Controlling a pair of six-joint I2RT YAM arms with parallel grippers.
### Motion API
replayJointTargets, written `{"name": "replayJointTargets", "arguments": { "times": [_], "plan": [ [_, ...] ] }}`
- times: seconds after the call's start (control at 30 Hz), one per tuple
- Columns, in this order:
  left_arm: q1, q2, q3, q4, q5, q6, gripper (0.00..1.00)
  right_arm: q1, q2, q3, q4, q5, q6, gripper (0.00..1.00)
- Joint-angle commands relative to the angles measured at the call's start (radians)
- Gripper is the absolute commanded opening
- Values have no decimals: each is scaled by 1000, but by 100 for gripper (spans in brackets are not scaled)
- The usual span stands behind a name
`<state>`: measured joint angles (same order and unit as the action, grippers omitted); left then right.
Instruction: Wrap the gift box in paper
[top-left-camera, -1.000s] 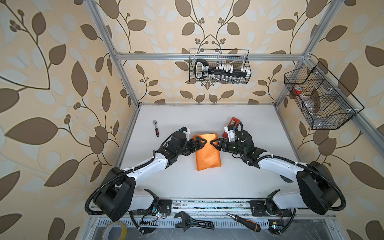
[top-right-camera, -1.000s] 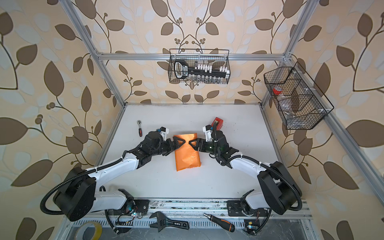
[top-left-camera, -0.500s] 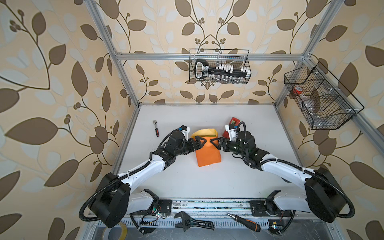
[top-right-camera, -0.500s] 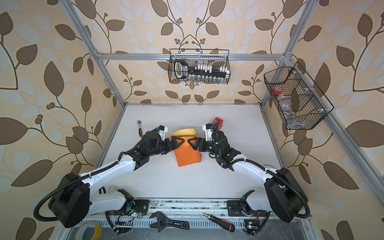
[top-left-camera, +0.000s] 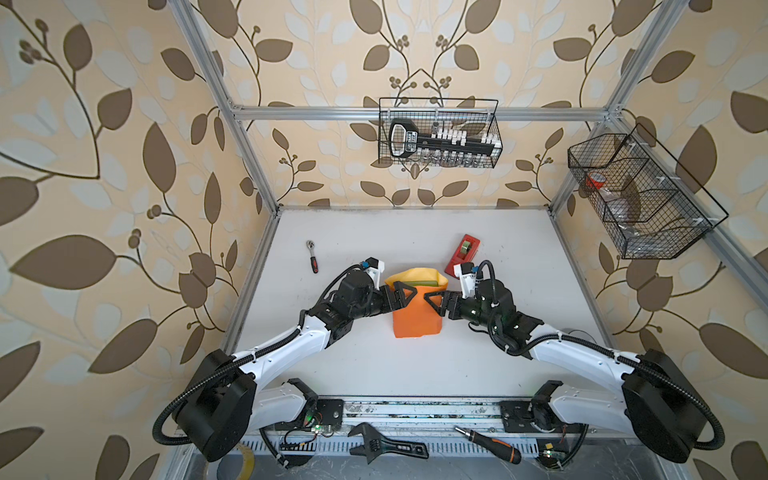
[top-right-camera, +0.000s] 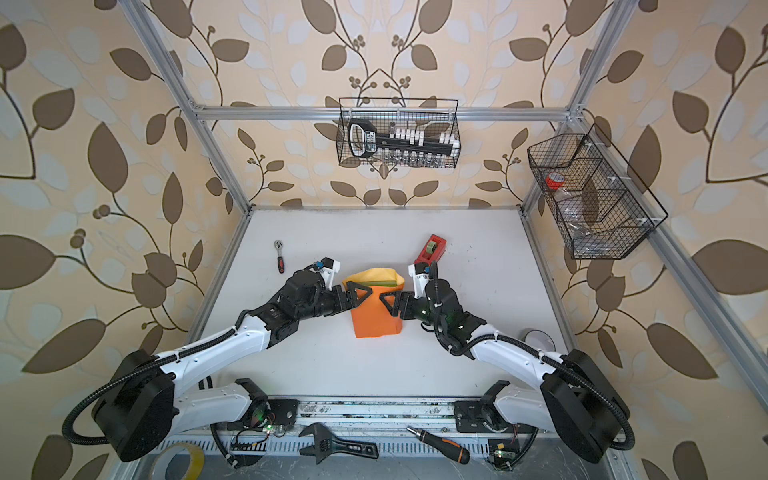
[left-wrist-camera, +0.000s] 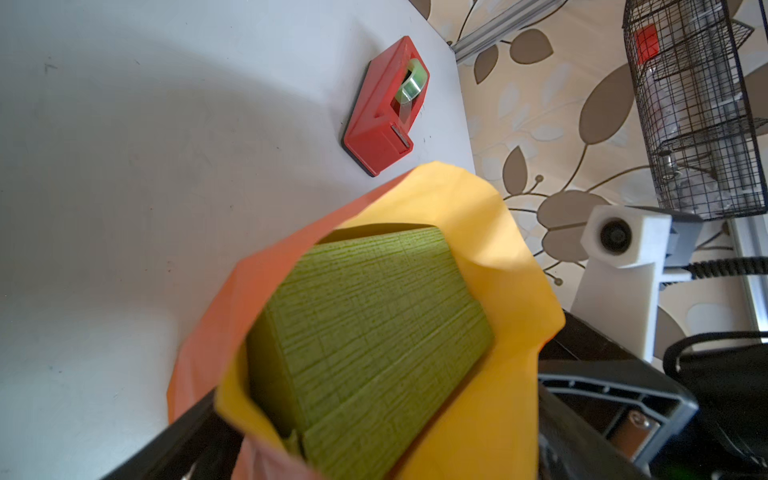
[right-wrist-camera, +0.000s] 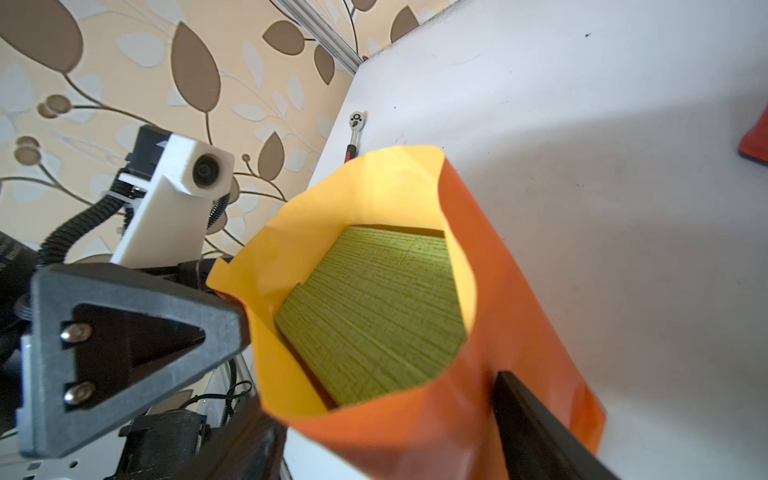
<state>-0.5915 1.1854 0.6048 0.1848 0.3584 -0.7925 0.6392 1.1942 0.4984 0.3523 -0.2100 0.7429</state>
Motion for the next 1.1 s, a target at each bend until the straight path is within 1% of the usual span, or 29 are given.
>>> {"name": "replayJointTargets", "arguments": {
  "times": [0.0, 0.23, 0.37, 0.43, 0.5, 0.67, 0.83, 0.93, 1.07],
  "plan": [
    [-27, -49, -15, 15, -2, 40, 99, 11, -32, -30, -14, 33, -23, 77],
    [-32, -127, -59, -62, -99, 95, 99, 17, -59, -44, -17, 38, -36, 78],
    [-34, -141, -62, -65, -89, 113, 99, 18, -60, -34, -28, 37, -57, 80],
    [-33, -151, -52, -66, -90, 112, 99, 18, -73, -26, -53, 61, -78, 82],
    [-34, -153, -38, -67, -101, 114, 99, 17, -84, -8, -83, 79, -105, 83],
    [-37, -112, 24, -99, -107, 136, 97, 13, -85, 29, -143, 107, -160, 82],
    [-37, -69, 61, -95, -121, 142, 97, 1, -69, 36, -139, 82, -168, 81],
    [-38, -56, 62, -103, -133, 142, 97, 1, -64, 36, -136, 85, -165, 81],
    [-38, -43, 46, -84, -143, 145, 99, -2, -38, 57, -119, 70, -162, 83]
  ]
}}
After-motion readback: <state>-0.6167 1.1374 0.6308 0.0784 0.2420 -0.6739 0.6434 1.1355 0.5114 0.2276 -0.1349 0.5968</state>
